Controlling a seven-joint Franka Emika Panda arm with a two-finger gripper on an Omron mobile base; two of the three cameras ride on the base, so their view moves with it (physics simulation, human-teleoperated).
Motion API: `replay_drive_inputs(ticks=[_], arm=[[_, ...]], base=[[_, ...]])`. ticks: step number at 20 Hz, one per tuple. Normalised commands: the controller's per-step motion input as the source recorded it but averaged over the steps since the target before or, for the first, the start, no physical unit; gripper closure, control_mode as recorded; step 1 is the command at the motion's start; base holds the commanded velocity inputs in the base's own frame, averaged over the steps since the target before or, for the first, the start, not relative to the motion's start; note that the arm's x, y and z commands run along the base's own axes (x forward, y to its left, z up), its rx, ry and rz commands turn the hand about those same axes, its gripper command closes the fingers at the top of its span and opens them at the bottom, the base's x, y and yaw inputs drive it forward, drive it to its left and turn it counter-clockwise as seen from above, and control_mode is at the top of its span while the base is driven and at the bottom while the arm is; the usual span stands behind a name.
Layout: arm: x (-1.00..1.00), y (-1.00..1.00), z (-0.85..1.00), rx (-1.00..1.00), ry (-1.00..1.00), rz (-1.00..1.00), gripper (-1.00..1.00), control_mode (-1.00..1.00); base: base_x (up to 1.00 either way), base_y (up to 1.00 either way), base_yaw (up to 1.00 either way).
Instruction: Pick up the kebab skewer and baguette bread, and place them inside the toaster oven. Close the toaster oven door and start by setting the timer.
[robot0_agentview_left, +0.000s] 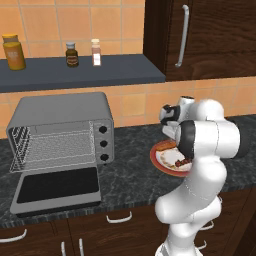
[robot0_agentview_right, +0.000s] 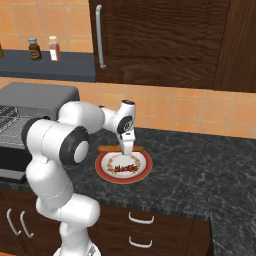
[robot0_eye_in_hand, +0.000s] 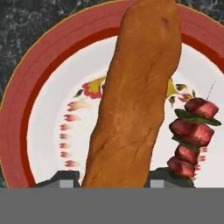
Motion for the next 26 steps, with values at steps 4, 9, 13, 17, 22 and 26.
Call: replay_drive_inputs(ticks=[4, 9, 13, 17, 22, 26], arm=[[-0.97, 0.01, 0.09, 0.04, -0.08, -0.23, 1.0, -1.0], [-0.68, 0.51, 0.5, 0.0, -0.09, -0.2, 1.0, -1.0], [-0.54, 0.44, 0.82, 0.0, -0.03, -0.06, 1.0, -1.0], [-0.62, 0.33, 0.9, 0.0, -0.08, -0.03, 1.0, -1.0], [-0.64, 0.4, 0.67, 0.0, -0.06, -0.08, 1.0, -1.0], [-0.48, 0.66, 0.56, 0.0, -0.09, -0.12, 1.0, -1.0]], base=[[0.0, 0.0, 0.0], [0.0, 0.0, 0.0], [0.0, 0.0, 0.0], [0.0, 0.0, 0.0], [0.0, 0.0, 0.0], [0.0, 0.0, 0.0]])
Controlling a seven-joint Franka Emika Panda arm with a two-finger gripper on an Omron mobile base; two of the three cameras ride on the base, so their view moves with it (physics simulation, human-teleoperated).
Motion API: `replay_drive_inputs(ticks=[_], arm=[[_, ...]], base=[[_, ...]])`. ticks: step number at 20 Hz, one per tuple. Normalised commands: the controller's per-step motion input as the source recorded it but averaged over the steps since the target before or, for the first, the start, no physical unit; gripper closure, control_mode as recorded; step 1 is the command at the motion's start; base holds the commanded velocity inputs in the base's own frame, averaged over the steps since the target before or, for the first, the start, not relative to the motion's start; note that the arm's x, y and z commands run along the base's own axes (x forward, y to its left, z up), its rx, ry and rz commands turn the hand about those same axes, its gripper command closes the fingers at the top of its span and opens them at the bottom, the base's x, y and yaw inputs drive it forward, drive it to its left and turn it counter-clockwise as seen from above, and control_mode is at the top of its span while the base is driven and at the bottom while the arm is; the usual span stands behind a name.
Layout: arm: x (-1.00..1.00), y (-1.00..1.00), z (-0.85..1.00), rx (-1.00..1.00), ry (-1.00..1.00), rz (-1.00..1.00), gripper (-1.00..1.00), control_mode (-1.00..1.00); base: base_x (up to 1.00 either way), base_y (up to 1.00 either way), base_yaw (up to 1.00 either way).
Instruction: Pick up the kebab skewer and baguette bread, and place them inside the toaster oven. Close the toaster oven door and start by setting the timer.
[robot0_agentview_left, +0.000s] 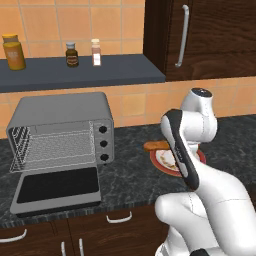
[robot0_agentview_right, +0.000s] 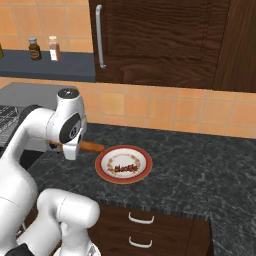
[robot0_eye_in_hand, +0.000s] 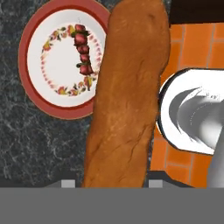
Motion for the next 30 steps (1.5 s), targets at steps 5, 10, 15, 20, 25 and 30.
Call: replay_drive_inputs(ticks=[5, 10, 15, 20, 25, 30], arm=[[-0.19, 1.0, 0.19, 0.0, -0.05, -0.1, 1.0, -1.0], [-0.01, 1.0, 0.15, 0.0, -0.03, -0.07, 1.0, -1.0], [0.0, 1.0, 0.0, 0.0, 0.0, -0.06, 1.0, -1.0], [0.0, 0.99, 0.18, 0.0, 0.0, 0.0, 1.0, -1.0], [0.07, 0.95, 0.37, 0.0, -0.03, -0.03, 1.0, -1.0], [0.23, 0.8, 0.14, 0.0, -0.02, -0.08, 1.0, -1.0]], base=[[0.0, 0.0, 0.0], [0.0, 0.0, 0.0], [0.0, 0.0, 0.0], [0.0, 0.0, 0.0], [0.0, 0.0, 0.0], [0.0, 0.0, 0.0]])
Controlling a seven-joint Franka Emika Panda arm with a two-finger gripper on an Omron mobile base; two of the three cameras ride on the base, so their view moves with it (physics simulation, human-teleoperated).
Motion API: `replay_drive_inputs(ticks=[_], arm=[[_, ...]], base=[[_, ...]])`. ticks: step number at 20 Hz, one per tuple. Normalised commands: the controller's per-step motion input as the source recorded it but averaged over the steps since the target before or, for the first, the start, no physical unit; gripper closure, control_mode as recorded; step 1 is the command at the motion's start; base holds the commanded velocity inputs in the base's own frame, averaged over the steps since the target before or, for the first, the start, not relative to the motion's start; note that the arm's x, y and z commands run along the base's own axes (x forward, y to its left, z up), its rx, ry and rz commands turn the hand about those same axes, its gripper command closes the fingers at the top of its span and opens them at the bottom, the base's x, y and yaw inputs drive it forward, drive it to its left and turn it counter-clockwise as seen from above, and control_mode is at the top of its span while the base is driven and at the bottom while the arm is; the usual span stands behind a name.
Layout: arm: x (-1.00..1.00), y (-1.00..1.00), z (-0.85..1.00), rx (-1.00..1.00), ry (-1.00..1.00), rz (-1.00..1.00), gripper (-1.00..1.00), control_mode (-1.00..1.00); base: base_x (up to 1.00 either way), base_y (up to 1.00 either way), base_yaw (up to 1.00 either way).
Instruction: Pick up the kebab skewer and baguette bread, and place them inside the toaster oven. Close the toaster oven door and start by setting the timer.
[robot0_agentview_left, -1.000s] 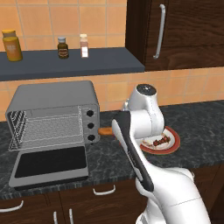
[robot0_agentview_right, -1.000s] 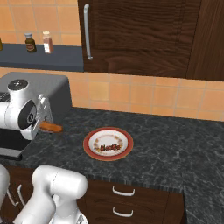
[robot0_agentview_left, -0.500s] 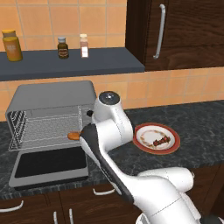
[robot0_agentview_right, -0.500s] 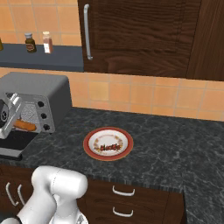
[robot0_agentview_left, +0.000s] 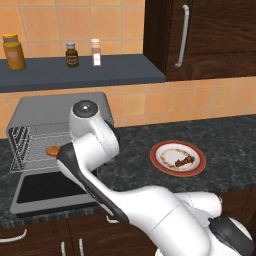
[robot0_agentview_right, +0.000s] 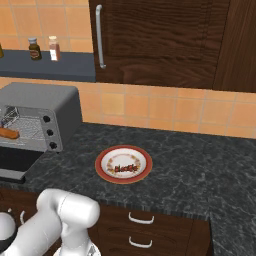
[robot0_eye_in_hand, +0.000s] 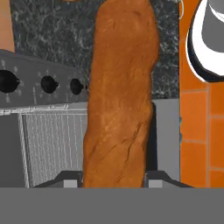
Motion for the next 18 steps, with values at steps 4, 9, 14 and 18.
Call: replay_drive_inputs(ticks=[4, 9, 14, 18], arm=[[0.33, 0.38, 0.04, 0.0, -0.01, -0.04, 1.0, -1.0], [0.51, 0.13, 0.0, 0.0, -0.04, -0.03, 1.0, -1.0], [0.58, 0.05, 0.0, 0.0, -0.05, -0.07, 1.0, -1.0], [0.42, 0.21, -0.09, 0.0, -0.02, -0.04, 1.0, -1.0]], base=[[0.0, 0.0, 0.0], [0.0, 0.0, 0.0], [0.0, 0.0, 0.0], [0.0, 0.0, 0.0]])
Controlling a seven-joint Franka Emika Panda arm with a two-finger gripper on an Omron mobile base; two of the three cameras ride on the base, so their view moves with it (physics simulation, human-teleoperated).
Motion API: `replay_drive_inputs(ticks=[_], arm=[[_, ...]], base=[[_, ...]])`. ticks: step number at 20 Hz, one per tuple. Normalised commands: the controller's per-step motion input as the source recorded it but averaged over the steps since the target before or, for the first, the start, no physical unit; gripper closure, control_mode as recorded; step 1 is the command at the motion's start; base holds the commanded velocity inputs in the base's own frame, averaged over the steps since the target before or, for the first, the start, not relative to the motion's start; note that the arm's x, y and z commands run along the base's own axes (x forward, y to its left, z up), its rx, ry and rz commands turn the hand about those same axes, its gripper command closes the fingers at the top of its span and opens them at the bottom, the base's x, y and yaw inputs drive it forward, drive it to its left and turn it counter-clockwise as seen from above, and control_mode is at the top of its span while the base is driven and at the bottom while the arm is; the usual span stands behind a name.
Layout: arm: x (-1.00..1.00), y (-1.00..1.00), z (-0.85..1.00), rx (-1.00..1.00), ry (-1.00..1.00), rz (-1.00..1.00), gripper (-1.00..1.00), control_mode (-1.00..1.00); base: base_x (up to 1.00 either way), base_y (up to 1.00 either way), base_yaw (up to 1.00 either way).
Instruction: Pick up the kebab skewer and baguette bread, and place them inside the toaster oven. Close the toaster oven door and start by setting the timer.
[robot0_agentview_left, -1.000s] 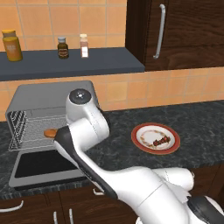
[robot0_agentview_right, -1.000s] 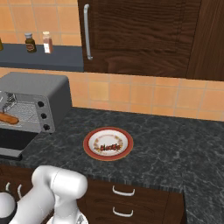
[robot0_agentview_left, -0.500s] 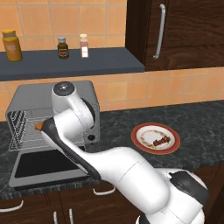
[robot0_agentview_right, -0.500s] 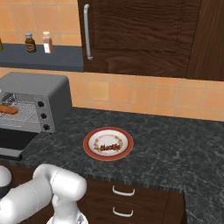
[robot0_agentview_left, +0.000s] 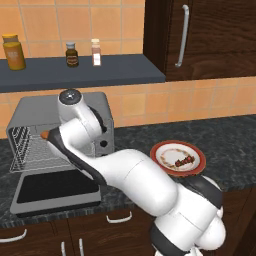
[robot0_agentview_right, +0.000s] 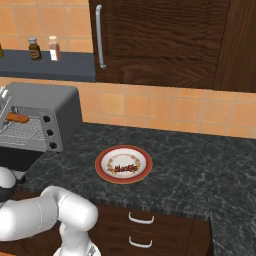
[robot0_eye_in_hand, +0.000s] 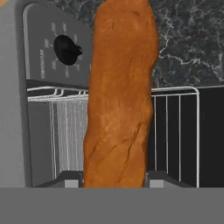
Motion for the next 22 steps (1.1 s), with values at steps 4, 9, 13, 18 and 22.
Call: replay_drive_inputs(ticks=[4, 9, 13, 18, 22], arm=[[0.05, 0.25, -0.19, -0.01, -0.01, -0.02, 1.0, -1.0], [0.12, 0.3, -0.22, -0.01, 0.0, -0.02, 1.0, -1.0], [0.24, 0.31, 0.0, 0.0, 0.0, -0.04, 1.0, -1.0], [0.25, 0.26, 0.0, 0.0, 0.0, -0.04, 1.0, -1.0], [0.29, 0.02, 0.0, 0.0, -0.01, -0.06, 1.0, -1.0]], base=[[0.0, 0.0, 0.0], [0.0, 0.0, 0.0], [0.0, 0.0, 0.0], [0.0, 0.0, 0.0], [0.0, 0.0, 0.0]])
